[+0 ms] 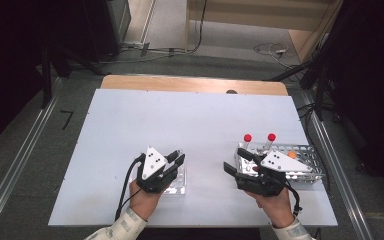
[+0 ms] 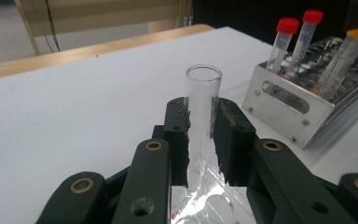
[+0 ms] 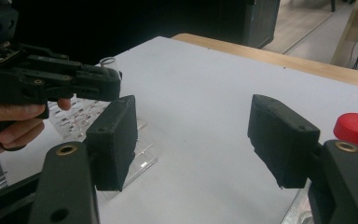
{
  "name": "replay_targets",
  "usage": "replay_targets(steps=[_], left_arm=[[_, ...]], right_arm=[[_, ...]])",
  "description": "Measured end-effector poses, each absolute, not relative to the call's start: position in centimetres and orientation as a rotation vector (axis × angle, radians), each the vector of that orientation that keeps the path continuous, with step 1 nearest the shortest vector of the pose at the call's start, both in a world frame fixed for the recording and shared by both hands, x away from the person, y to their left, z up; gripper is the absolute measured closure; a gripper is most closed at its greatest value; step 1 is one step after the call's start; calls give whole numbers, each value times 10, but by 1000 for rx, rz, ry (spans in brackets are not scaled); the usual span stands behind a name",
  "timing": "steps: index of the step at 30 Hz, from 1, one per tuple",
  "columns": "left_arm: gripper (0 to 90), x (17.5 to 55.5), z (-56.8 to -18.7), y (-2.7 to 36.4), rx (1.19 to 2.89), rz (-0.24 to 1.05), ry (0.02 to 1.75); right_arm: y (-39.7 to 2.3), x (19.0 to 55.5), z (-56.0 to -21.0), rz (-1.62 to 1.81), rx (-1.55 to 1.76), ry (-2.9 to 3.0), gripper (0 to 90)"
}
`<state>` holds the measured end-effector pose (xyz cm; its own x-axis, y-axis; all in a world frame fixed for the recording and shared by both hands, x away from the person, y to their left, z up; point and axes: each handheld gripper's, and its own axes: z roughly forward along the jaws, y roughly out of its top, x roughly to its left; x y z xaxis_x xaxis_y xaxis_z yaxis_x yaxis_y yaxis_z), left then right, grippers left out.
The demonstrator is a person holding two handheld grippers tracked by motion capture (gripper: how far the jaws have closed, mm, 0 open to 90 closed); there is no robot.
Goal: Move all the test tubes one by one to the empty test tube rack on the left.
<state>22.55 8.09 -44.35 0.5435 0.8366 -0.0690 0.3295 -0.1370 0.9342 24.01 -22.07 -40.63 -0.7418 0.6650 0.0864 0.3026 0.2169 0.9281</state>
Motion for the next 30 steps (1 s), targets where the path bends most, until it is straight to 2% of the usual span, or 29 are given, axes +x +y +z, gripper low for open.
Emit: replay_targets(steps=[9, 20, 23, 24, 26, 27, 28, 30], left_arm=[[760, 227, -448, 77, 1786, 577, 1001], [701, 227, -447, 78, 1770, 575, 1003], [619, 226, -445, 79, 1743, 579, 1006], [514, 226, -445, 80, 1732, 585, 1007], [405, 225, -443, 80, 1707, 602, 1010], [405, 225, -443, 80, 1696, 610, 1013], [308, 225, -442, 80, 1685, 621, 1021], [280, 224, -441, 81, 1665, 633, 1032]], right_arm=[[-220, 240, -407, 1531, 901, 2169, 317], [-221, 239, -406, 1533, 903, 2166, 321], [-221, 238, -404, 1537, 896, 2161, 322], [-222, 237, -402, 1539, 893, 2153, 323], [-223, 236, -399, 1537, 892, 2141, 323], [-223, 236, -399, 1537, 892, 2141, 323], [-226, 236, -397, 1540, 891, 2128, 327], [-227, 236, -397, 1541, 891, 2122, 329]])
